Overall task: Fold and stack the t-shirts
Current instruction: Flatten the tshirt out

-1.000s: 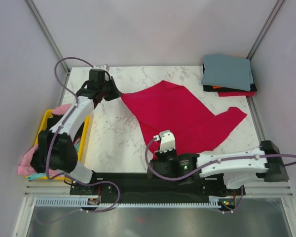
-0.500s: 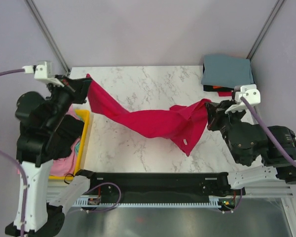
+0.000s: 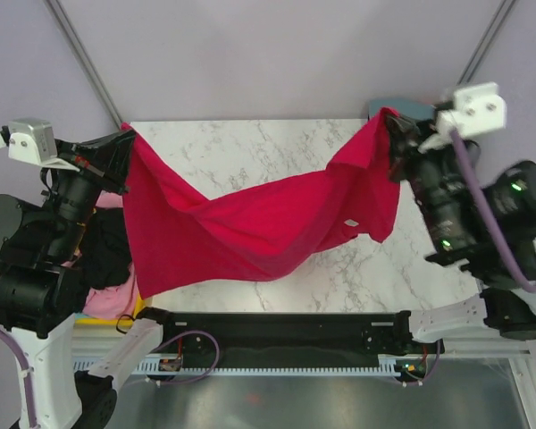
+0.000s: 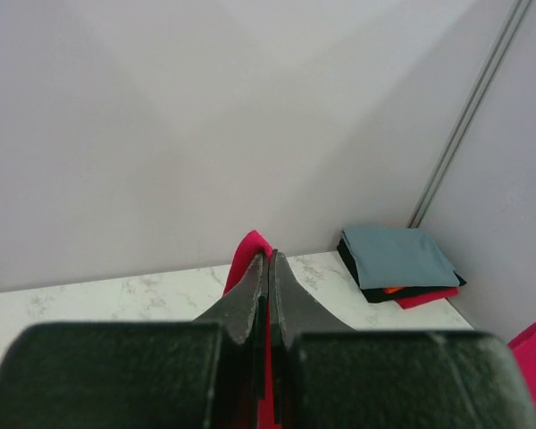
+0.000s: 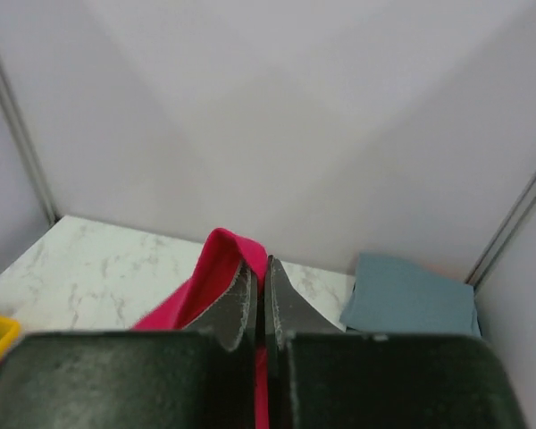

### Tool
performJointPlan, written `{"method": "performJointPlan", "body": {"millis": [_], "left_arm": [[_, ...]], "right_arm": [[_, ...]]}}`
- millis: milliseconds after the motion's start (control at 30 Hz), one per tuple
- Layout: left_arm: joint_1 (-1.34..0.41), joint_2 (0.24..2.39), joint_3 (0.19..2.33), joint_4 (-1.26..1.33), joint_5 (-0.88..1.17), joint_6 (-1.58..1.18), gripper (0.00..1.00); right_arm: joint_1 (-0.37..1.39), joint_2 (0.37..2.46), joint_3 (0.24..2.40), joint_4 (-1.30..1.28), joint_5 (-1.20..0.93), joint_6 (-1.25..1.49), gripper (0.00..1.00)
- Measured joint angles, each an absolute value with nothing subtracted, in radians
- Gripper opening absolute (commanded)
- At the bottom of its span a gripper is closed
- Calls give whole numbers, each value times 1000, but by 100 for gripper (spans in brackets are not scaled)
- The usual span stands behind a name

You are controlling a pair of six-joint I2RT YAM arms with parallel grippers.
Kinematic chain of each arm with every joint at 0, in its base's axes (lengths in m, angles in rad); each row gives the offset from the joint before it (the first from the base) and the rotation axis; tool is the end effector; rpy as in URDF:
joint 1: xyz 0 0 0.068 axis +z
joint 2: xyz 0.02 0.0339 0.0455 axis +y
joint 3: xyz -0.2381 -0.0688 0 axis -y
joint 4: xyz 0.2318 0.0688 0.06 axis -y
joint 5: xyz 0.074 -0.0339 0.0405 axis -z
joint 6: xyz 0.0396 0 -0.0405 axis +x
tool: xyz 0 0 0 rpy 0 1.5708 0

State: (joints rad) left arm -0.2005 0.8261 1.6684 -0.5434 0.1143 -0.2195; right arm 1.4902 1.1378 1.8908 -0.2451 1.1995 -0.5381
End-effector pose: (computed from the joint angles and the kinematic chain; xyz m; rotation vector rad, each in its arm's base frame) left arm 0.0741 -0.0197 0.5349 0.0872 1.2830 -0.4338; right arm 0.0469 0.1220 0.5749 -0.2133 1.3788 0.1563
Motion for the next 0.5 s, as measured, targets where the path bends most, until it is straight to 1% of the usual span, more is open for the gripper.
{"method": "performJointPlan", "body": {"millis": [33,133,200,300,400,433,500], "left_arm": [[-200,833,1667,-545,114,-214,2],[-200,855,1652,-545,113,-203,2],[-200,877,1632,-545,110,-195,2],[-200,918,1608,-553,91,-180,2],[-200,952,1595,-572,57,-167,2],[-200,962,1591,-580,51,-164,2],[-200,966,1583,-604,46,-161,2]], "right_arm": [[1415,1201,1954,-265,1174,-528,0],[1104,1375,2090,-397,1021,-451,0],[899,1479,2098,-472,934,-401,0],[664,1589,2041,-575,751,-290,0],[434,1610,1946,-659,564,-178,0],[369,1587,1905,-664,518,-152,0],[294,1498,1822,-658,458,-127,0]]}}
